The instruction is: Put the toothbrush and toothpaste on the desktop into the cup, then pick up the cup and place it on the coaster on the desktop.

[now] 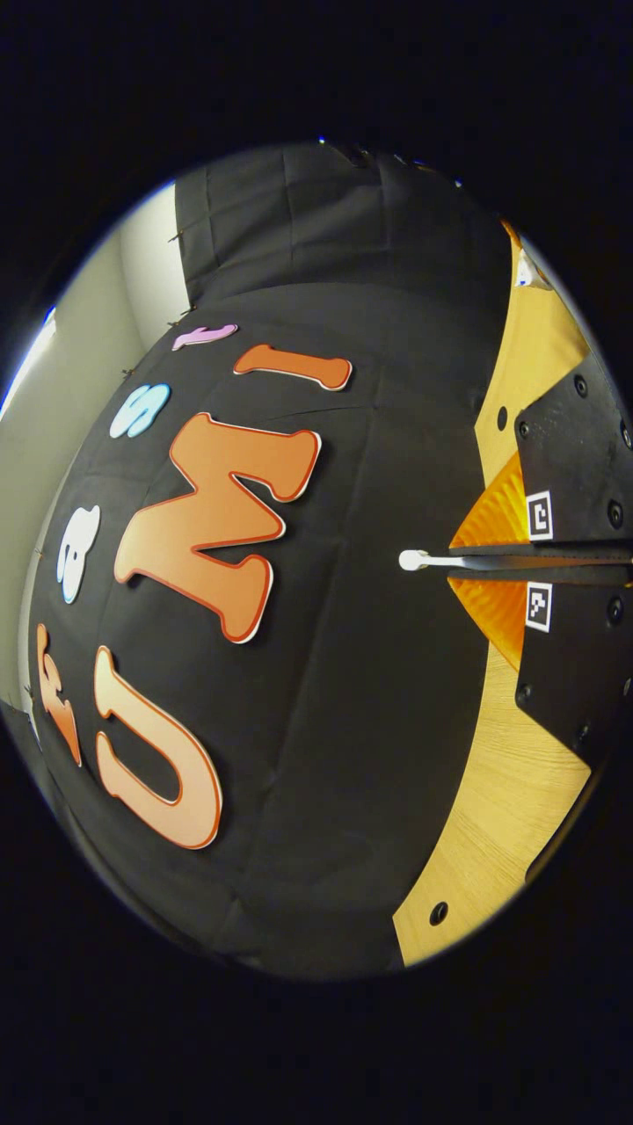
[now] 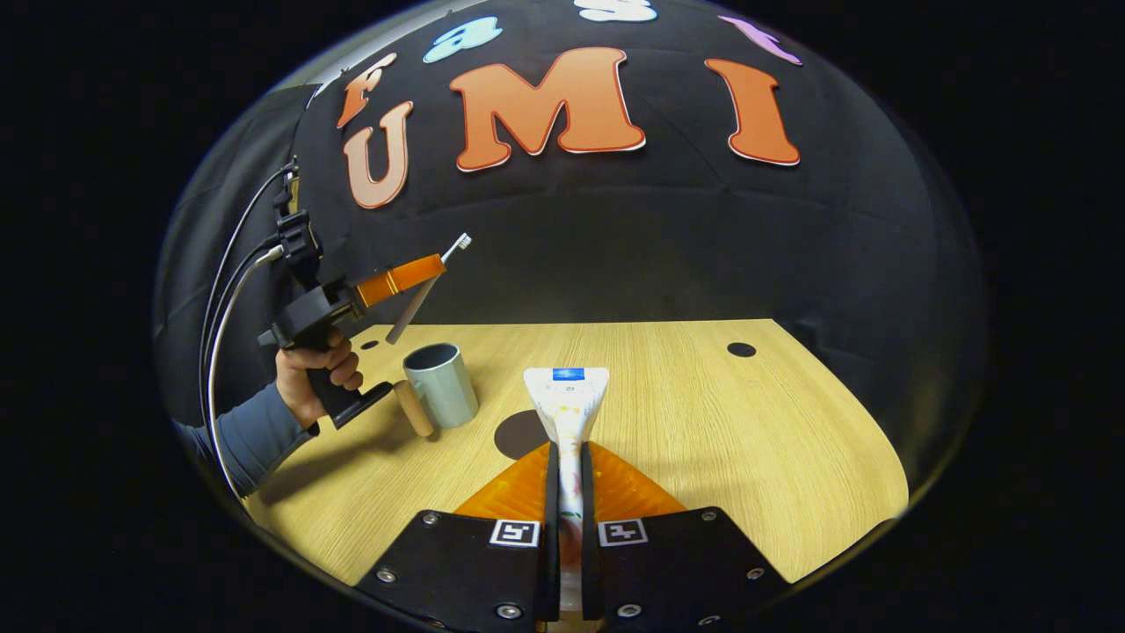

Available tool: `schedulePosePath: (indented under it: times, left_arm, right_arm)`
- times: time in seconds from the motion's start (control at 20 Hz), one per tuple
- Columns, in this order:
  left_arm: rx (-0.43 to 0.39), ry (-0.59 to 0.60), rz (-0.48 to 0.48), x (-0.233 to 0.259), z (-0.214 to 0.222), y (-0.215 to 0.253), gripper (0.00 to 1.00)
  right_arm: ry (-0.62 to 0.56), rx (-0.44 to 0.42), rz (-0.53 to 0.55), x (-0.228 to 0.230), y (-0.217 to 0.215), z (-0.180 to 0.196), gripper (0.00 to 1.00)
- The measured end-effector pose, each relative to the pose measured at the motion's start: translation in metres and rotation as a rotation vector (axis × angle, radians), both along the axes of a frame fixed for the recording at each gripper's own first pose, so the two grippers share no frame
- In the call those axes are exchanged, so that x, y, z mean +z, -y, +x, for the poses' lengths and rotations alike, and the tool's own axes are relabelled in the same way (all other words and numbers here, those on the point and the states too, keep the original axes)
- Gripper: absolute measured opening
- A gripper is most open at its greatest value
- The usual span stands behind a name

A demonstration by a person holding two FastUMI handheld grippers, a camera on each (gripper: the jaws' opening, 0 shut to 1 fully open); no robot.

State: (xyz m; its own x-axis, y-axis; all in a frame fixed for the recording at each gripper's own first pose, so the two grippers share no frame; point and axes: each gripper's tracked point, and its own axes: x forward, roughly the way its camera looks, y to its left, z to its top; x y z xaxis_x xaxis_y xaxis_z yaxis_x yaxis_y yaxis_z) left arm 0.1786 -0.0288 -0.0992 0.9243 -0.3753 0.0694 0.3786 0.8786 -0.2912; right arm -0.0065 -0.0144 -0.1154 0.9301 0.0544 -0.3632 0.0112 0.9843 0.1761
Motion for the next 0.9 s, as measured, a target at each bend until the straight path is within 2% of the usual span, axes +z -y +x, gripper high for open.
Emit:
schedulePosePath:
  times: [0.3,0.5,0.9]
  left_arm:
    - [-0.087,-0.042,0.034,-0.022,0.009,0.008,0.03]
    - [-0.106,-0.034,0.018,-0.033,0.018,0.012,0.03]
    - [-0.138,-0.104,0.007,-0.071,0.02,0.016,0.04]
  right_arm:
    - [-0.011,-0.001,0.013,-0.006,-0.004,0.007,0.1]
    - [-0.021,-0.008,0.004,-0.009,-0.005,0.011,0.1]
    - [-0.031,-0.014,-0.009,-0.011,-0.008,0.014,0.1]
